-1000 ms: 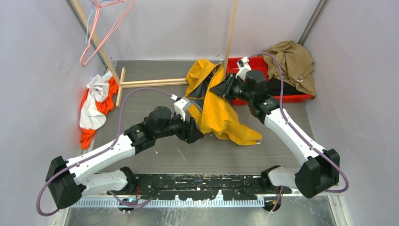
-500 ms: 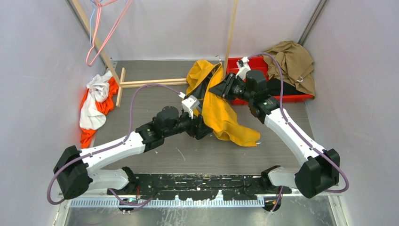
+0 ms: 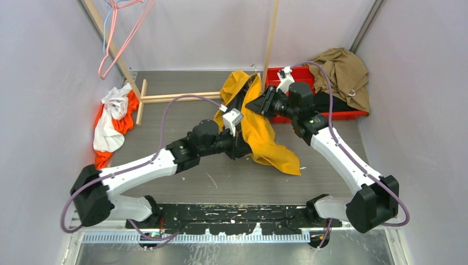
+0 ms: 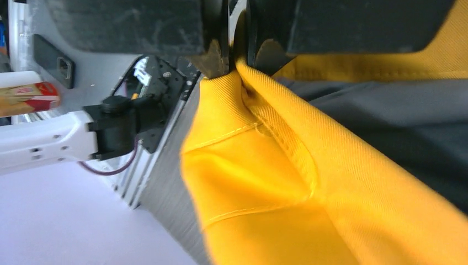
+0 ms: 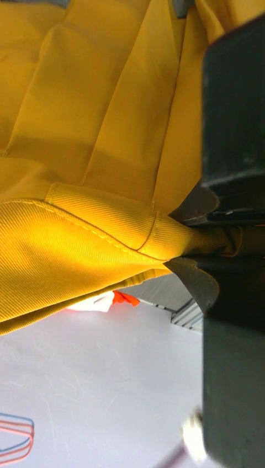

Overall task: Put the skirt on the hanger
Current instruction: Adjust the skirt on the hanger, then place the hanger at the clothesline.

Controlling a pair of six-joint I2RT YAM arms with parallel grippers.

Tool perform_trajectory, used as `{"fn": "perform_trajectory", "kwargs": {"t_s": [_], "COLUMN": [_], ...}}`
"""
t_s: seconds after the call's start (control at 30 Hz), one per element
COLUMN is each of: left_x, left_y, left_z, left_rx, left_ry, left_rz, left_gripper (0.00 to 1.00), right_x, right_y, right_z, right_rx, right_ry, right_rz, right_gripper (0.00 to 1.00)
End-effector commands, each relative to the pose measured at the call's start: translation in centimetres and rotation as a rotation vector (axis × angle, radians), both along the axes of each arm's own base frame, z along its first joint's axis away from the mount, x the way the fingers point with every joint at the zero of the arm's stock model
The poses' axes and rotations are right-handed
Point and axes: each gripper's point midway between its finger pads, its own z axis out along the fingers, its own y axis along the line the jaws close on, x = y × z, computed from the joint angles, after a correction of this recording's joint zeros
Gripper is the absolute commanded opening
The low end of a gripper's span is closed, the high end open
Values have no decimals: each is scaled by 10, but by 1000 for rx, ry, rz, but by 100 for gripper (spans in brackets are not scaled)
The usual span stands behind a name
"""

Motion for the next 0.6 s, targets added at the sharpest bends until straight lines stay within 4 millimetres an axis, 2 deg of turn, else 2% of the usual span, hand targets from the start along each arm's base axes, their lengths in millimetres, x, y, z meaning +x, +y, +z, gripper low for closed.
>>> {"fn": "perform_trajectory", "kwargs": {"t_s": [0.0,0.13,0.23,0.3,0.37,0.57], "left_x": [-23,-13,17,45,59,79], "left_y": [29,56,79,92,93,103], "left_z": [98,123,125,114,100,49], "left_rx": [-100,-88,-73,-73,-55,33], "left_ry": [-56,-48,-20,43,87,158], "left_rz": [-3,80,188,227,234,323], "left_gripper": [7,7,6,5,4,3], "right_x": [-2,-9,-23,-33,-37,-47], "right_y": [-13,-13,-8,-6,-9,-12], "right_z": [66,66,71,77,85,117], "right_rx": [-17,-45,-43,-34,-30,3], "right_ry": [-268,-295,-316,-326,-337,-377], "right_rz": [-24,-2,45,73,66,67], "right_gripper": [1,1,1,1,1,1]}}
